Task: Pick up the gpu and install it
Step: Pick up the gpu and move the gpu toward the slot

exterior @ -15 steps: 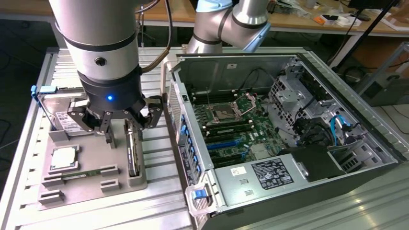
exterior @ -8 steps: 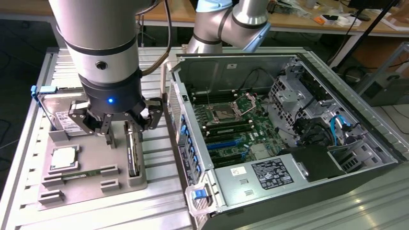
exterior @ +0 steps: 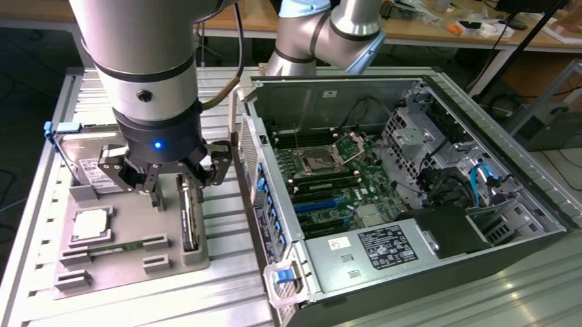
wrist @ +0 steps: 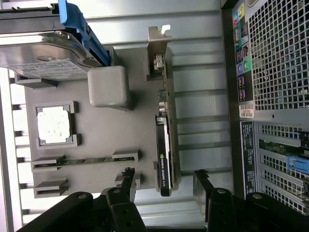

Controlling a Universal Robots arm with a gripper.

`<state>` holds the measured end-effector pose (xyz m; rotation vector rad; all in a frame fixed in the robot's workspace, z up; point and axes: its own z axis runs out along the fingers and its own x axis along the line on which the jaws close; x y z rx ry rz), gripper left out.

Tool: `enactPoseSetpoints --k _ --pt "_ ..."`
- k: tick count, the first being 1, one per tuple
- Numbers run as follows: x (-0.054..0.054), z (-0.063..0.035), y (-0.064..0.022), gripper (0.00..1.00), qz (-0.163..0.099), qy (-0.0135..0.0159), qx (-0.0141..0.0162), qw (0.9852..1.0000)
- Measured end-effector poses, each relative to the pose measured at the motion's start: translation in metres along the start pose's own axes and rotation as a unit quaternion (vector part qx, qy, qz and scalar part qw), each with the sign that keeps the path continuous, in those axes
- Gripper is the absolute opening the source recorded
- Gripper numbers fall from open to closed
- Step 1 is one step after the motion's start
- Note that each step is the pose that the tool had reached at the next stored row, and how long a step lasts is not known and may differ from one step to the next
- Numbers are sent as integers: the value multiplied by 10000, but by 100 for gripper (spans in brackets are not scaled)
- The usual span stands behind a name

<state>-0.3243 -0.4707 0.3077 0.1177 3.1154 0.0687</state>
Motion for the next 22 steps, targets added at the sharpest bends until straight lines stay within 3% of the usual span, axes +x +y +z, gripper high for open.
enactPoseSetpoints --k 10,22 --pt "0 31 -6 60 0 0 0 10000" --pt "3 241 1 60 0 0 1 10000"
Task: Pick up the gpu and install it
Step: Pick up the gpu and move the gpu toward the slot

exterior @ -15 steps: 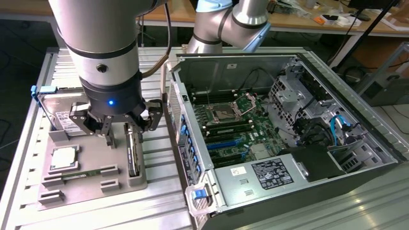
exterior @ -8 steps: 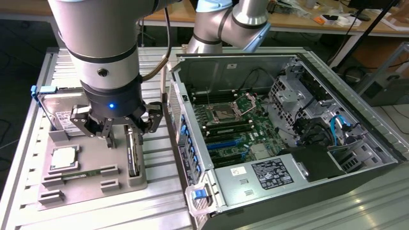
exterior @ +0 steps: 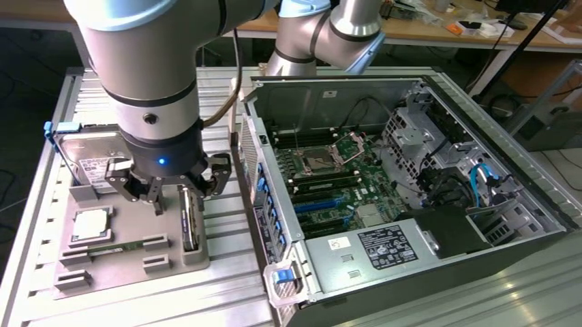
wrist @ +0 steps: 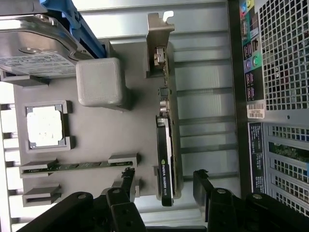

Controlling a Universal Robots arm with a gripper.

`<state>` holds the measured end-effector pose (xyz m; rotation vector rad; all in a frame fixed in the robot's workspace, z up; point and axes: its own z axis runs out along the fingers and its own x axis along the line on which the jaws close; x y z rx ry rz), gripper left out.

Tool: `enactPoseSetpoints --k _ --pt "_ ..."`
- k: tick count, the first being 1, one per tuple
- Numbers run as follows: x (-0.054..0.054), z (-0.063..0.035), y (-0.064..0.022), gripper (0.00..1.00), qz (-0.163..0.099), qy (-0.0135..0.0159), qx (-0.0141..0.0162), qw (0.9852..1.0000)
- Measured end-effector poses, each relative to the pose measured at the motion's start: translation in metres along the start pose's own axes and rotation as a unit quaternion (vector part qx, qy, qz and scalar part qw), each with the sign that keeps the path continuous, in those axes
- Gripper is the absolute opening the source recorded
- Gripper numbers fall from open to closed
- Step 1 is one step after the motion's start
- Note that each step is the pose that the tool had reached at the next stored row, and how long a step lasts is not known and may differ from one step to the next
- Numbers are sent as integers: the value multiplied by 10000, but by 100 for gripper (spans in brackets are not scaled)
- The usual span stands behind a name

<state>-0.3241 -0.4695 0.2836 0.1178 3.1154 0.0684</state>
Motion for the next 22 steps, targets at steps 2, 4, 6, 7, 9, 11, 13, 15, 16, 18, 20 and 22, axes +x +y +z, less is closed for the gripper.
enactPoseSetpoints --k 2,4,6,7,9,11,13,15,16,18,20,22 --pt "0 46 29 60 0 0 0 10000" --pt "-4 73 51 60 -1 0 -1 10000" --pt "-11 99 84 60 -1 -1 -1 10000" --pt "-14 111 99 60 -2 0 -1 10000" --pt "-20 147 145 60 -5 0 -1 10000" --pt "-26 172 183 60 -8 0 0 10000" --pt "-29 193 204 60 -10 0 -1 10000" --pt "-34 228 222 60 -17 -1 -2 10000" --pt "-35 240 226 60 -19 -1 -1 10000" --pt "-35 268 234 60 -21 -1 -1 10000" --pt "-36 291 242 60 -23 -1 -1 10000" --pt "-38 316 249 60 -26 -1 -2 10000"
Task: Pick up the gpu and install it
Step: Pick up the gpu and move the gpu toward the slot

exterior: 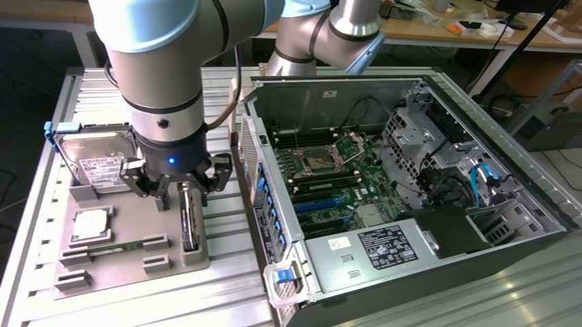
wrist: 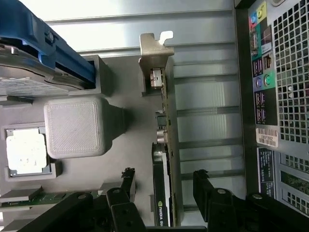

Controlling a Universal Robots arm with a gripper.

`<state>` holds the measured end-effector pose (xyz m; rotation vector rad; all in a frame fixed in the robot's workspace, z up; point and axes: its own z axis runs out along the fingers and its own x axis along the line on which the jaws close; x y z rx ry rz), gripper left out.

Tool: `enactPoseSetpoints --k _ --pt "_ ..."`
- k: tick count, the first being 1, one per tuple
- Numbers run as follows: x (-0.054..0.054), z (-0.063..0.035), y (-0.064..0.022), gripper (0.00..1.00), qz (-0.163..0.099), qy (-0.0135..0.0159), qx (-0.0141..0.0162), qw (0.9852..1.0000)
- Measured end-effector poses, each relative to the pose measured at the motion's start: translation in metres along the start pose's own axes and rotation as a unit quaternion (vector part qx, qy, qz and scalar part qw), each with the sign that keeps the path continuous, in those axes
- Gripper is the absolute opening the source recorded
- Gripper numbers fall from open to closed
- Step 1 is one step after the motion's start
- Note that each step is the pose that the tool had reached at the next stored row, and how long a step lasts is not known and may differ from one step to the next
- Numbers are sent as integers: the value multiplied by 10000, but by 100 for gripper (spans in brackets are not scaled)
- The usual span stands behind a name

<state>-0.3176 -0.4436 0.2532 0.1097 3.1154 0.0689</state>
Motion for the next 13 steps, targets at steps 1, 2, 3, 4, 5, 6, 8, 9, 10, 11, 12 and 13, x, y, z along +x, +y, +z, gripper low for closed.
enactPoseSetpoints --k 1,2,3,4,5,6,8,9,10,11,12,13 --pt "-1 12 3 60 -1 0 0 10000" --pt "-1 22 6 60 -2 0 0 10000" --pt "-2 33 8 60 -3 0 0 10000" --pt "-2 43 10 60 -4 1 0 10000" --pt "-2 52 12 60 -4 1 1 10000" --pt "-3 61 13 60 -5 0 0 10000" --pt "-4 78 14 60 -6 1 0 10000" --pt "-3 85 14 60 -6 1 0 10000" --pt "-3 87 15 60 -6 2 2 10000" --pt "-3 88 15 60 -6 2 3 10000" --pt "-3 91 16 60 -5 1 3 10000" --pt "-3 92 15 60 -5 1 3 10000"
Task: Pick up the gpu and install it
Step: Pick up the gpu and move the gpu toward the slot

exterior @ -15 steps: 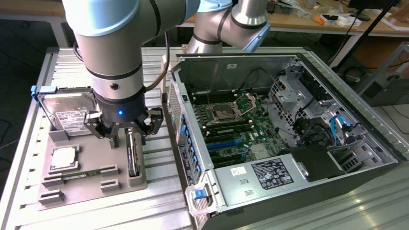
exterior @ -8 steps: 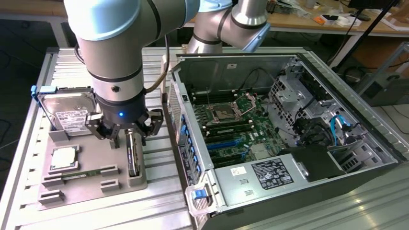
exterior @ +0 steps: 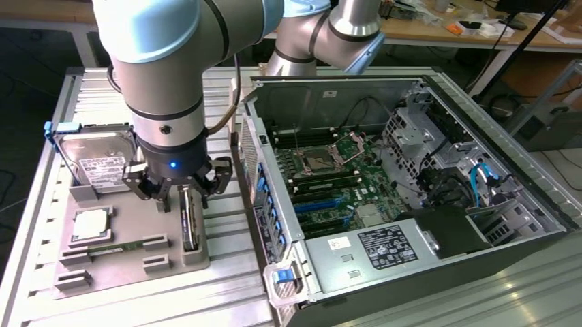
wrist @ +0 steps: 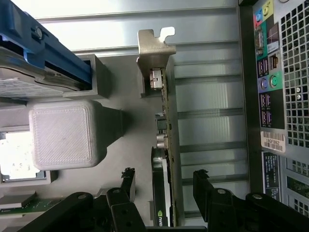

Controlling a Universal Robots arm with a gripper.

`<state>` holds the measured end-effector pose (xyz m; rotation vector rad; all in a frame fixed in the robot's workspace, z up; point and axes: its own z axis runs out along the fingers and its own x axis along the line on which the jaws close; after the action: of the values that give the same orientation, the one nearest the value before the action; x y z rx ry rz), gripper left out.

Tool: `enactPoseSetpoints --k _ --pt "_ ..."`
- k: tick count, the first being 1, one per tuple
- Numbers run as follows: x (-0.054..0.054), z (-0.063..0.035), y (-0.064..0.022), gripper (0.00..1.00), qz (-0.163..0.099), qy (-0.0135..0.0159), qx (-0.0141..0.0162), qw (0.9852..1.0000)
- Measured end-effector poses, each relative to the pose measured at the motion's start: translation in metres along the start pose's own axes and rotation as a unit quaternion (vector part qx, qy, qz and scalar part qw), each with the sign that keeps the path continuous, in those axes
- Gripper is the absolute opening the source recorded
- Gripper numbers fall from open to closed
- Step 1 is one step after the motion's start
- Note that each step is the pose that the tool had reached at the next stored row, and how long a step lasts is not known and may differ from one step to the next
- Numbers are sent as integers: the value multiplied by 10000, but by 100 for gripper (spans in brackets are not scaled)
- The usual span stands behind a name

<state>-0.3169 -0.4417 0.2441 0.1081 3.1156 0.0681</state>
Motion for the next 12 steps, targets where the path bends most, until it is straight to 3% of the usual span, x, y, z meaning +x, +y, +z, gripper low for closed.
enactPoseSetpoints --k 12 --pt "0 1 0 58 0 0 0 10000"
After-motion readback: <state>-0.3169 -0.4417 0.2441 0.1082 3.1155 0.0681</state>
